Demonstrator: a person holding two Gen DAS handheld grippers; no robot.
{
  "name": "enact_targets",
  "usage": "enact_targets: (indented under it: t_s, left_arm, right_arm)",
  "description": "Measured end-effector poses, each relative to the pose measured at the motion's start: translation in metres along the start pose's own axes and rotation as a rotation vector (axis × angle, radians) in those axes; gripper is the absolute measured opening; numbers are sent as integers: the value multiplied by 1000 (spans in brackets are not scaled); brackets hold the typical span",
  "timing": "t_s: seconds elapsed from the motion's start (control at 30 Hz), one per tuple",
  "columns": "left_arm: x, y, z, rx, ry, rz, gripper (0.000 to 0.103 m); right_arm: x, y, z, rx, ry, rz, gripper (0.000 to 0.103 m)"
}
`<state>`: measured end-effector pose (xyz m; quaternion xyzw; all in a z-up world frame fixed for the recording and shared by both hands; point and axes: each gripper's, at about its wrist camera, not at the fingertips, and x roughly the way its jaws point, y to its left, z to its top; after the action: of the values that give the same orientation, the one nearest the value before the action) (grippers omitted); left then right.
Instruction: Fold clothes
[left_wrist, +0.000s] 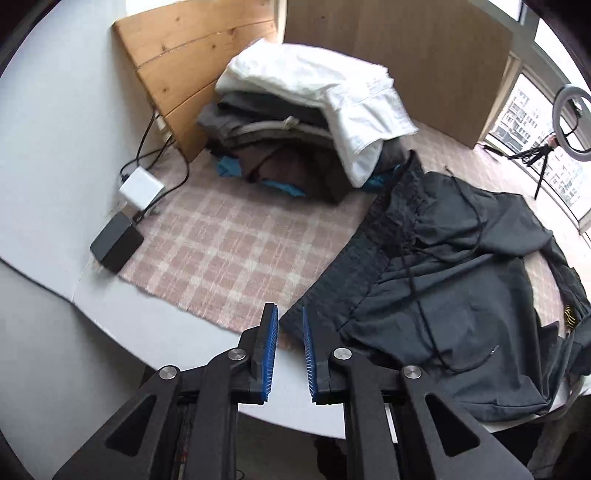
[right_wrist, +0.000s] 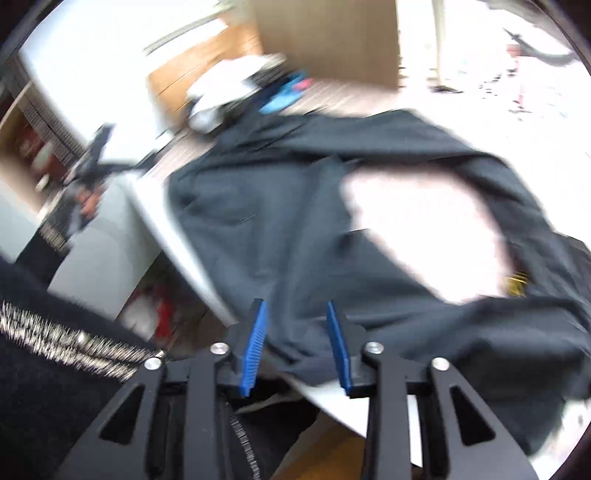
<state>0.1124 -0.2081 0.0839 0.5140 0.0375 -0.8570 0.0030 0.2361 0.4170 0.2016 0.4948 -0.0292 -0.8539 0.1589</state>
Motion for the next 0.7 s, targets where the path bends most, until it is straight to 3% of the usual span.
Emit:
enact_targets:
  t_s: [0.13, 0.2, 0.33, 0.43, 0.5, 0.6, 0.7]
  left_arm:
    - [-16, -50, 34, 95, -65, -103, 12]
    - [-23, -85, 52, 154, -92, -148, 12]
    - [-32, -169, 83, 274, -166, -176, 13]
    - [-28, -225, 101, 304, -181, -220, 13]
    - [-19, -260, 110, 320, -175, -240, 14]
    - [4, -305, 118, 332, -98, -339, 15]
    - [27, -351, 109, 394, -66, -346, 17]
  right_arm:
    - [-51, -82, -11, 247, -115, -317, 36]
    - [-64, -127, -13, 355, -119, -415, 37]
    - [-60, -192, -7, 409, -111, -379, 37]
    - [-31, -222, 14, 407, -87, -309, 37]
    - [0, -237, 32, 378, -49, -268, 37]
    - [40, -251, 50, 309, 49, -191, 37]
    - [81, -251, 59, 222, 160, -171, 37]
